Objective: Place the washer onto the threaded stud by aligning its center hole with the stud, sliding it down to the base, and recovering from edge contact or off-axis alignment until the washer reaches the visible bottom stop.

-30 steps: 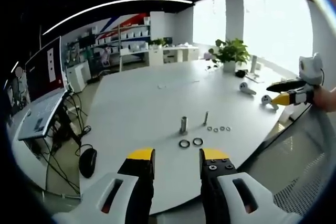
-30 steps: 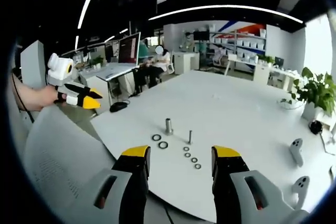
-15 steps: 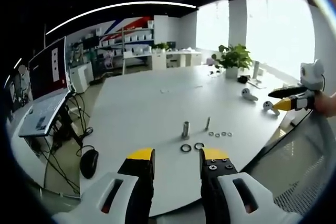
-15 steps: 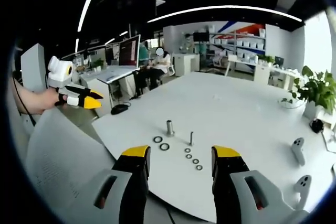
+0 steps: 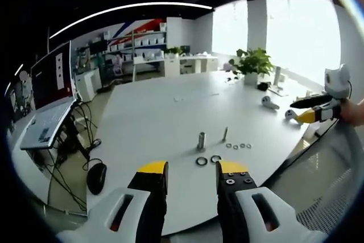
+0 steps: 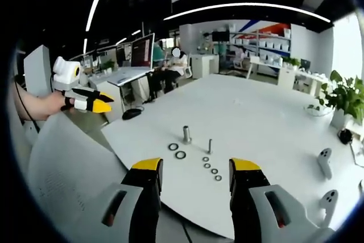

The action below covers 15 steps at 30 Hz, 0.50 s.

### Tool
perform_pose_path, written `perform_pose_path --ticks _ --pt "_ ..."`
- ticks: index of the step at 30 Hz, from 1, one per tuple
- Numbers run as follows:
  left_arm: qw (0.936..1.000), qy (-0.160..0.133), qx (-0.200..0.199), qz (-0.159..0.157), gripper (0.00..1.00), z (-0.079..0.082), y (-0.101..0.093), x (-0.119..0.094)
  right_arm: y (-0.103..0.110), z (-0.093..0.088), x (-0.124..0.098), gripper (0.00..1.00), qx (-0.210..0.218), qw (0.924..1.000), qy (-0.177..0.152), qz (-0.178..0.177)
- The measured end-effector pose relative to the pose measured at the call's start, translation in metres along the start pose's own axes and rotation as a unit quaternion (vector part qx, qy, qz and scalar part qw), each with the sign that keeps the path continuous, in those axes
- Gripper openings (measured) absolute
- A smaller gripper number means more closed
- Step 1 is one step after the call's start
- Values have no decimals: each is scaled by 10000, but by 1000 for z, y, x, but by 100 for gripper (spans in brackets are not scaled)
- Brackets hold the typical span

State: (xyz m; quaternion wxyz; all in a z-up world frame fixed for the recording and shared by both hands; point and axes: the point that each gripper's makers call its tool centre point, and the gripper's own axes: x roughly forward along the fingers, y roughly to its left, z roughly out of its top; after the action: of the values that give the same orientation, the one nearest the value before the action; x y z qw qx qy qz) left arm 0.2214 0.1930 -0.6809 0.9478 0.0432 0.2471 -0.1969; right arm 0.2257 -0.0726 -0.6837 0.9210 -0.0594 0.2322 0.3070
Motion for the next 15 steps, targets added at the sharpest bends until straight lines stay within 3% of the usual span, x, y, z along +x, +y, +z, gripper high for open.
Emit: perform_pose_path --ticks 15 --pt "10000 87 47 -11 31 -3 -1 1 -1 0 0 49 41 10000 18 -26"
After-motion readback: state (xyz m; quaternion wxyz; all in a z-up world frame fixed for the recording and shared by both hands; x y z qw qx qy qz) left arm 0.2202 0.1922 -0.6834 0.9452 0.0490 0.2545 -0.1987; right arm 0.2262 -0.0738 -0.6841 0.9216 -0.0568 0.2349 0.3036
